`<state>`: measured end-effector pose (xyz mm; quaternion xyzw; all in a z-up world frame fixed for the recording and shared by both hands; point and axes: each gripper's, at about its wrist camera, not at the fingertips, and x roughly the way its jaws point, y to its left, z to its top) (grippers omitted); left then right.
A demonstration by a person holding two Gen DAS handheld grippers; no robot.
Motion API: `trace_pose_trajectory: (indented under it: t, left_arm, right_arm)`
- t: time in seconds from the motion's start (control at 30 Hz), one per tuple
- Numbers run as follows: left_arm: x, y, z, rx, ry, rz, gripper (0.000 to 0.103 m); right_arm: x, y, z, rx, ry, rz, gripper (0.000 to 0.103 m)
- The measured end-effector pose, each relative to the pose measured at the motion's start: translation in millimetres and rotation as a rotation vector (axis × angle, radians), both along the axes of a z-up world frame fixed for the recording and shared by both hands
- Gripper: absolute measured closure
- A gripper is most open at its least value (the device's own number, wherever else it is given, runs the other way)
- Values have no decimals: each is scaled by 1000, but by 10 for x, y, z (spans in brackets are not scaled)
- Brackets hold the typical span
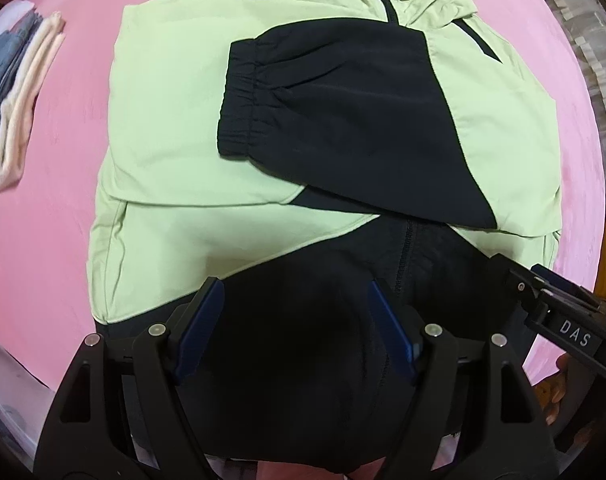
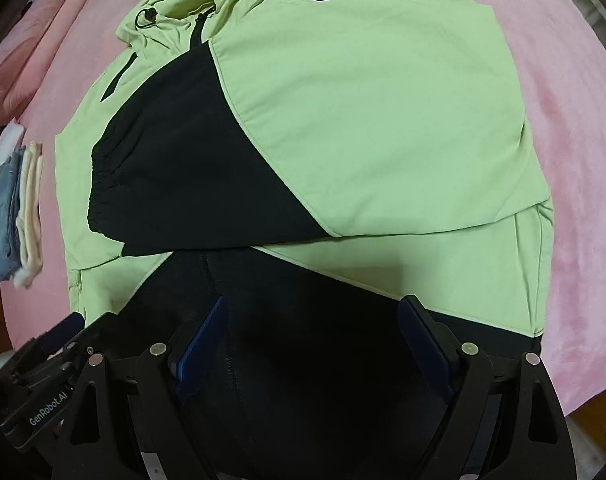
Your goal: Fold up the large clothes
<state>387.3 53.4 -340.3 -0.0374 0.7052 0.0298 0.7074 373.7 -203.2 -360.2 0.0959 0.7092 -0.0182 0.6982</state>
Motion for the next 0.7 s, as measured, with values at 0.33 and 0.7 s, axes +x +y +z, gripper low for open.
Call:
trace_pose_trajectory:
  t: [0.33, 0.7]
  left_arm:
    - [657, 212, 277, 62, -61, -113, 31]
    - [2453, 763, 429, 16, -27, -85, 31]
  right_arm:
    - [455, 89, -74, -87, -17, 81, 15]
    - [1630, -32, 63, -194, -136, 150, 15]
